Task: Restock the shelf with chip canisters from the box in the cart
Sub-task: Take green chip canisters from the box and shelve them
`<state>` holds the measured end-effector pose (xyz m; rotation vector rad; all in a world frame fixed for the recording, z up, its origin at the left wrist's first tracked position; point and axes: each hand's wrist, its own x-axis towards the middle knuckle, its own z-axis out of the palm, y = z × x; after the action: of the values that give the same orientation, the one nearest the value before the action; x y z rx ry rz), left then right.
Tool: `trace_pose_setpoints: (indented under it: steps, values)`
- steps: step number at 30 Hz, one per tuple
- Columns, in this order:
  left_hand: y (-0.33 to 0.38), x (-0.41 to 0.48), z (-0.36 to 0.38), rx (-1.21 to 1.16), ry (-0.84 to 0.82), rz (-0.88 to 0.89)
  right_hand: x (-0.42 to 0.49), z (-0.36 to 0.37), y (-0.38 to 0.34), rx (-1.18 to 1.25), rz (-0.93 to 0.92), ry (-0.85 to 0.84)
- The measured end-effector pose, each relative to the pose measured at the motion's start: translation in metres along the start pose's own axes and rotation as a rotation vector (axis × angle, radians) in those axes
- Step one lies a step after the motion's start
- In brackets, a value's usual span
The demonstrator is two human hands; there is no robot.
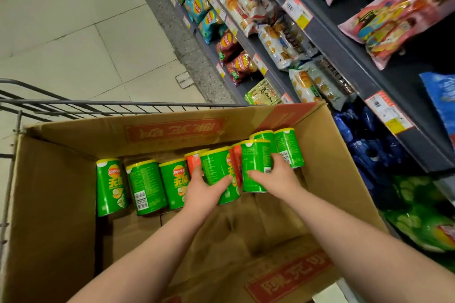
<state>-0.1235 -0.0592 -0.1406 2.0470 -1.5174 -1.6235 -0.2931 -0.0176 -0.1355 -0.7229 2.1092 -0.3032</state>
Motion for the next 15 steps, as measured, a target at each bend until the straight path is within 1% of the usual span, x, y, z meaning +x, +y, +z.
trace_pose_setpoints:
  steps: [5, 10, 15]
  values:
    - [0.014, -0.015, 0.014, -0.038, -0.110, 0.052, -0.026, -0.026, 0.023, 0.193, 0.073, 0.015]
    - [0.029, -0.039, 0.032, -0.038, -0.198, 0.111, -0.051, -0.049, 0.045, 0.285, 0.091, 0.099]
    - [0.049, -0.066, 0.052, -0.037, -0.297, 0.211, -0.083, -0.073, 0.071, 0.387, 0.112, 0.188]
